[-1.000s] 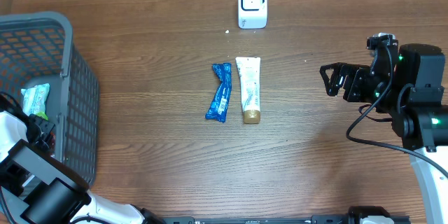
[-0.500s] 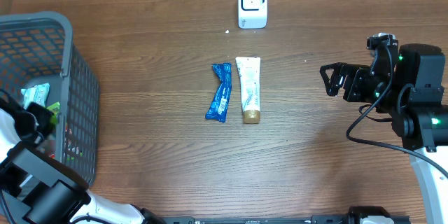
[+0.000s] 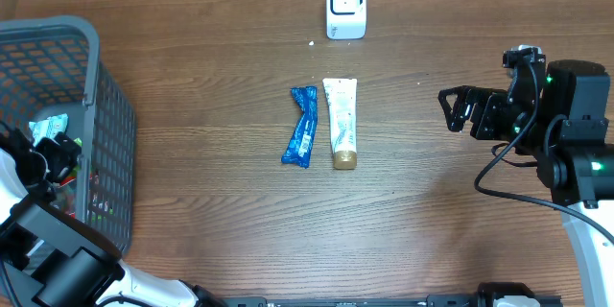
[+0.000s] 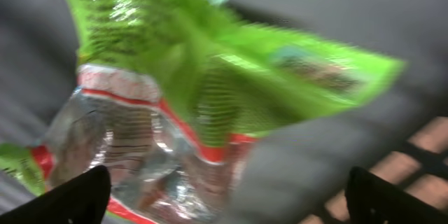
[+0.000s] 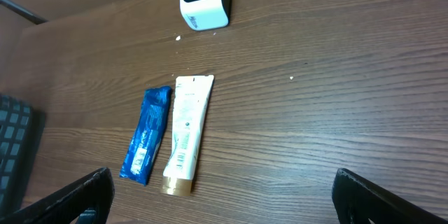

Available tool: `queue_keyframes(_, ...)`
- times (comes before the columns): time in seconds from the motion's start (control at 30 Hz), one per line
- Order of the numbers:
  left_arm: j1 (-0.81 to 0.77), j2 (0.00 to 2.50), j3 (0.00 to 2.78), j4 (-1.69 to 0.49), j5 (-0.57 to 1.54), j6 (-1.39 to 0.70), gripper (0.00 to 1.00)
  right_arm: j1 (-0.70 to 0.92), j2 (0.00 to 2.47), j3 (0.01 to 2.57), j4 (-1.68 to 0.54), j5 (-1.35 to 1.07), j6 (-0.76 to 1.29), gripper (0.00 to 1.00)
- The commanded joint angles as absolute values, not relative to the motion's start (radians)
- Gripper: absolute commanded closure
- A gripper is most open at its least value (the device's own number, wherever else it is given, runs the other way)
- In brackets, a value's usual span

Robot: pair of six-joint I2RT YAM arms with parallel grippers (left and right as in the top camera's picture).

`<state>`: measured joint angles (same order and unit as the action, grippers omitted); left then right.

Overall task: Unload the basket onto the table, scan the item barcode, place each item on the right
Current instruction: 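Grasp the green snack bag and lift it from the basket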

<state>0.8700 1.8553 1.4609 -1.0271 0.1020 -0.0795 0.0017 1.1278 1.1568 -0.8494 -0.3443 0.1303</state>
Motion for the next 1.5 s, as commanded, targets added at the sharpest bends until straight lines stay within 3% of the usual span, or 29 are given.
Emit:
queue_keyframes(0.0,0.865,1.844,1.412,-0.988,0.008,-0.105,0.0,0.005,1.126,1.185,-0.844,-0.354,0.126,0.0)
queue_keyframes(0.37,0.864,1.844,1.259,-0.803,-0.001,-0.104,0.0,0.005,1.17,1.185,-0.86,-0.354,0.126,0.0)
queue_keyframes(0.47,0.864,1.844,1.258,-0.804,-0.001,-0.104,0.25,0.005,1.185,1.185,-0.867,-0.354,0.126,0.0)
queue_keyframes(0.5,0.864,1.844,1.258,-0.804,0.0,-0.105,0.39,0.005,1.187,1.185,-0.867,-0.354,0.126,0.0)
queue_keyframes(0.53,0.864,1.843,1.258,-0.807,0.001,-0.105,0.73,0.005,1.188,1.185,-0.866,-0.354,0.126,0.0)
queue_keyframes(0.6,0.864,1.843,1.26,-0.811,0.006,-0.105,0.96,0.005,1.188,1.185,-0.865,-0.354,0.126,0.0)
queue_keyframes(0.93,0.864,1.842,1.461,-1.0,0.118,-0.105,0.96,0.005,1.188,1.185,-0.866,-0.354,0.126,0.0)
queue_keyframes(1.2,0.863,1.835,1.999,-1.34,0.301,-0.057,0.96,0.005,1.188,1.185,-0.867,-0.369,0.127,0.0)
queue_keyframes(1.47,0.841,1.817,2.36,-1.523,0.51,-0.014,0.96,0.005,1.188,1.185,-0.857,-0.369,0.126,0.0)
